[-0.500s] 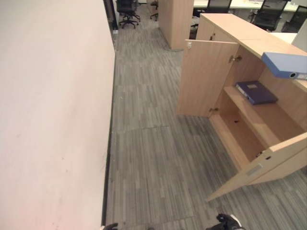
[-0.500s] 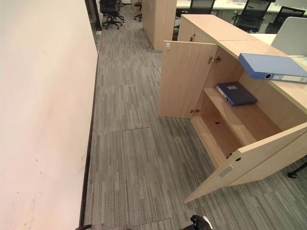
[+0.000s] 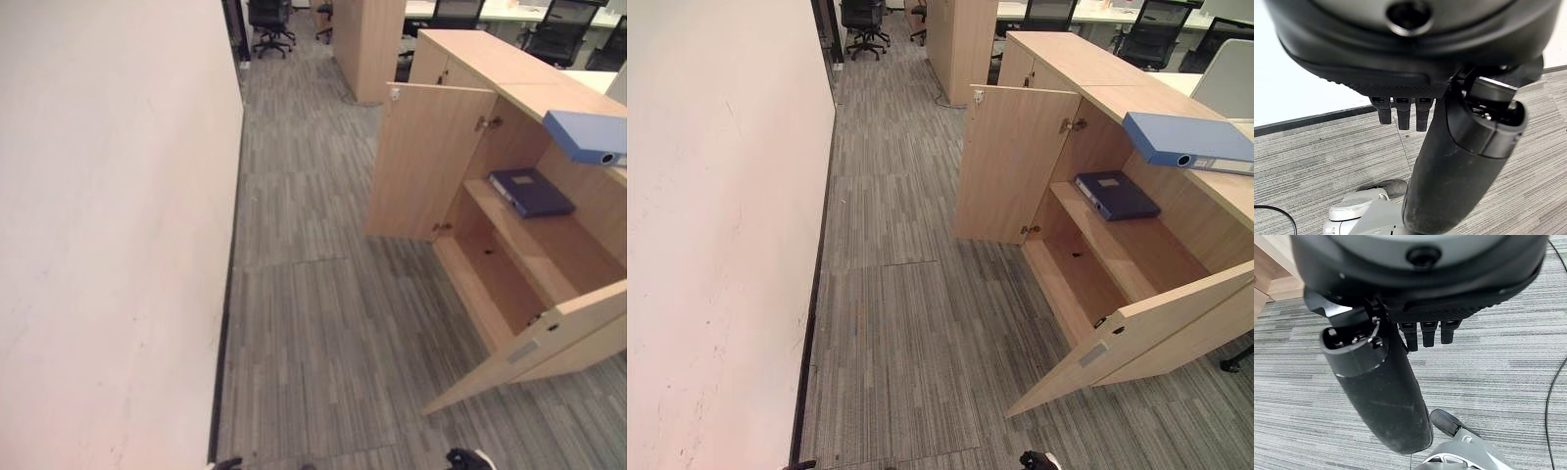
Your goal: Put the empty folder in the office cabinet
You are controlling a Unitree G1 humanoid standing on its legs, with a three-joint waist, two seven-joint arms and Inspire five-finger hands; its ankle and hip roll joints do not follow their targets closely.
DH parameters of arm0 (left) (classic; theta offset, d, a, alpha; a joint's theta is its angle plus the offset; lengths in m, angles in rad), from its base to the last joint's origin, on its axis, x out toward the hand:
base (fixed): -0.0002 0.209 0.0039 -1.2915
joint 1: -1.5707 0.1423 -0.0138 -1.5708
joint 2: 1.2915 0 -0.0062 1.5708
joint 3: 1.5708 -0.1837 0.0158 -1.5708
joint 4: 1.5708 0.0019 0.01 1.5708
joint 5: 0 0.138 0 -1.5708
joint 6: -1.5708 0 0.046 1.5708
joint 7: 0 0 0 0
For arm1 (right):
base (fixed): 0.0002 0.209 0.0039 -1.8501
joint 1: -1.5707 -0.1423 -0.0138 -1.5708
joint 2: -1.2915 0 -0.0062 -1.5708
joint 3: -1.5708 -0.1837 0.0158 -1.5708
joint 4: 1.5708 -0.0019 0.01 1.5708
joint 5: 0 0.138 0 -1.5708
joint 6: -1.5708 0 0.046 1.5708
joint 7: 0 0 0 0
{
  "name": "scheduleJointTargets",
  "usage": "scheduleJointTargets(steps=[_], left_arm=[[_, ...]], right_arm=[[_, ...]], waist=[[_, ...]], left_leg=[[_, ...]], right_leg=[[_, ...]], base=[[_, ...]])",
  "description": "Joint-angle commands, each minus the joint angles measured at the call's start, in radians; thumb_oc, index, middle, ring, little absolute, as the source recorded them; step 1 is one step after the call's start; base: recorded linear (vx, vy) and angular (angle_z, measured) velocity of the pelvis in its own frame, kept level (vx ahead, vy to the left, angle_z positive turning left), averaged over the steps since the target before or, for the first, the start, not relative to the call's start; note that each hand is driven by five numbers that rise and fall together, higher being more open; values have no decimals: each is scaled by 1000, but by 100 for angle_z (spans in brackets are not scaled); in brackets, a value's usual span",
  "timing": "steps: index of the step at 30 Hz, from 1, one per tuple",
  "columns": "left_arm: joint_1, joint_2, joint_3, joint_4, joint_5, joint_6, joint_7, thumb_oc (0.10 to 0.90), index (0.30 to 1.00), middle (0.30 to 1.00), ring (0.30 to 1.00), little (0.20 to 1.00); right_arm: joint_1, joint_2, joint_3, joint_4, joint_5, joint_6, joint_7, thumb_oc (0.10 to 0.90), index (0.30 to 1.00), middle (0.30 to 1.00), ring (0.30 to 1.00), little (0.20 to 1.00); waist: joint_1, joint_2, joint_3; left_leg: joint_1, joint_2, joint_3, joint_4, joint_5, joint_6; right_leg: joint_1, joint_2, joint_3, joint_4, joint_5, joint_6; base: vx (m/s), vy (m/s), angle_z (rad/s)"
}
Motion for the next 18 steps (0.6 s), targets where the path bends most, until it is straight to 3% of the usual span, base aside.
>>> scheduleJointTargets(steps=[1, 14, 18], left_arm=[[-94, 27, -25, 27, -14, -38, -3, 800, 900, 900, 900, 900], [-106, 20, -35, 26, -23, -35, -9, 800, 900, 900, 900, 900], [-114, 23, -37, 21, -35, -36, -13, 800, 900, 900, 900, 900]], right_arm=[[-47, -48, 13, 27, 7, -24, -18, 800, 900, 900, 900, 900], [-44, -61, -8, 40, 22, -21, -24, 800, 900, 900, 900, 900], [-48, -71, -12, 38, 25, -22, -21, 800, 900, 900, 900, 900]], waist=[[3, 1, -2], [-16, 20, 15], [-21, 16, 40]], left_leg=[[19, 114, -20, -3, -47, -116], [0, 140, -35, 12, -26, -129], [-53, 148, -33, 120, -40, -144]], right_leg=[[28, -74, 51, -1, -108, 117], [25, -46, 61, -1, -121, 93], [23, -41, 68, 6, -125, 79]], base=[[0, 0, 0], [-13, -50, 4], [-45, -91, 2]])
